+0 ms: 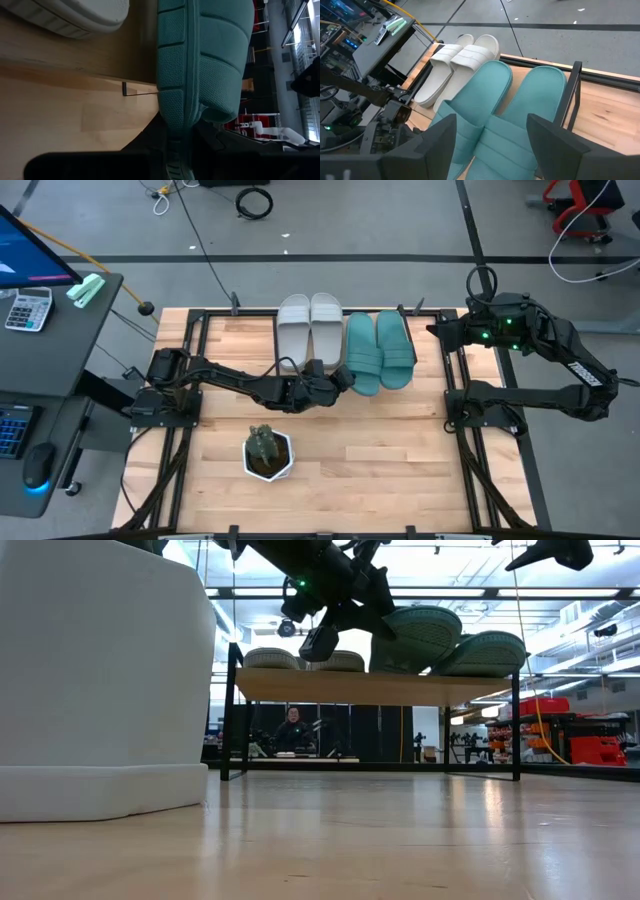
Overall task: Pick and place slides into the shelf
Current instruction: Put the green slides on the shelf
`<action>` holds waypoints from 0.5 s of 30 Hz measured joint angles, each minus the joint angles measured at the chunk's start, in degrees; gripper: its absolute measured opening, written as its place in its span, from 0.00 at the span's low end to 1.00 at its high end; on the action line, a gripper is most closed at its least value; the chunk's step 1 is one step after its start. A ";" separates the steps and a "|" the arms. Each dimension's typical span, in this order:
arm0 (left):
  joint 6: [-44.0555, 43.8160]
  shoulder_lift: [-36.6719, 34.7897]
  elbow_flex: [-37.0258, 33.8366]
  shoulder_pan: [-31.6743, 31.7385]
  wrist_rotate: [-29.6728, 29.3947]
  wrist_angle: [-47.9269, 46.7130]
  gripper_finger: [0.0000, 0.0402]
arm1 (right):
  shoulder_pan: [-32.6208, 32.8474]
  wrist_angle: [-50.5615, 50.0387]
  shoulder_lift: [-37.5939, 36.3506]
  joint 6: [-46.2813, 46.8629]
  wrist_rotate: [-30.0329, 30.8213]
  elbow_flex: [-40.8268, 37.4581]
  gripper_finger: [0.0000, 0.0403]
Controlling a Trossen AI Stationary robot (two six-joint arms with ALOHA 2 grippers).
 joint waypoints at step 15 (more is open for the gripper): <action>0.77 -0.87 -0.07 -0.99 -2.29 0.24 0.13 | 0.02 -0.04 0.00 -0.02 0.00 0.00 0.61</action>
